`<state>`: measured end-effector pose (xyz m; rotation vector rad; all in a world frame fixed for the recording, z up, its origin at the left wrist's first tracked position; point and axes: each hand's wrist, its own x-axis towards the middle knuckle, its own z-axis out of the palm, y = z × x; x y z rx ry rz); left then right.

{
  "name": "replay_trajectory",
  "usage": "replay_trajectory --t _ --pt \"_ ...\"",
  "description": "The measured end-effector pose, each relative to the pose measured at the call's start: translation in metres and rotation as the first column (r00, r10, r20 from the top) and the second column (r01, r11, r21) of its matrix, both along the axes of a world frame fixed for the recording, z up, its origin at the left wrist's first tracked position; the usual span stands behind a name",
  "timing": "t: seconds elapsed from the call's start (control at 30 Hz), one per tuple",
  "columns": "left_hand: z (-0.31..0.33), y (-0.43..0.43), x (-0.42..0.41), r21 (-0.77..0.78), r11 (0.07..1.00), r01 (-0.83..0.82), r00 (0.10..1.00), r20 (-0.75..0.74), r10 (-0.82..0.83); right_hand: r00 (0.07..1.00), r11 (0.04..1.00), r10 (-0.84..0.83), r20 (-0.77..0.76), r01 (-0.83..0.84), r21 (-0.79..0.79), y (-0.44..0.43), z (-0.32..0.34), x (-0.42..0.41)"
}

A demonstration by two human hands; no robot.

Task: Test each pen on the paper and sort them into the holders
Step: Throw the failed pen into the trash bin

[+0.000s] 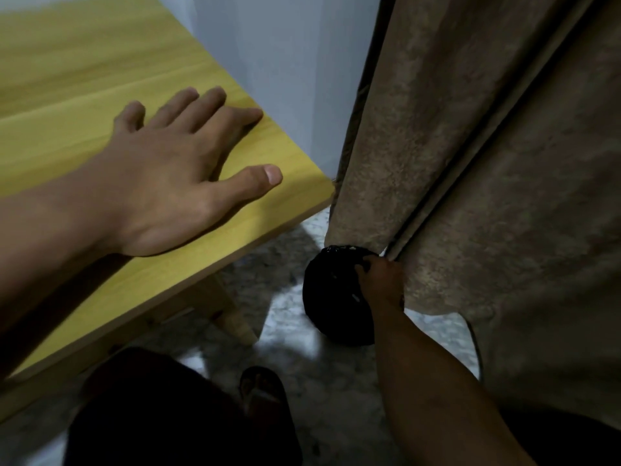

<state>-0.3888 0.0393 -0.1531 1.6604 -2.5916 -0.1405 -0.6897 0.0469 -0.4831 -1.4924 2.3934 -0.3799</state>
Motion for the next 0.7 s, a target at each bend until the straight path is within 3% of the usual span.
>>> replay_trajectory --t 0.27,0.47,0.6,0.7 --pt "0.004 0.005 -0.005 0.044 0.999 -0.029 0.999 0.033 0.027 0.992 0.998 0.059 0.110 -0.055 -0.039 0.014 0.057 0.013" --pt "0.006 0.005 -0.005 0.082 0.996 -0.035 0.999 0.026 0.033 0.979 0.982 0.107 0.176 -0.132 0.134 -0.002 0.158 0.003" --pt "0.017 0.000 -0.007 0.128 0.991 -0.032 0.999 0.030 0.028 0.979 0.985 0.168 0.114 -0.173 0.030 -0.016 0.251 0.012" --pt "0.037 -0.007 0.005 0.137 0.990 -0.021 0.997 -0.072 0.031 0.969 0.969 0.238 0.062 -0.232 -0.084 -0.021 0.322 0.037"
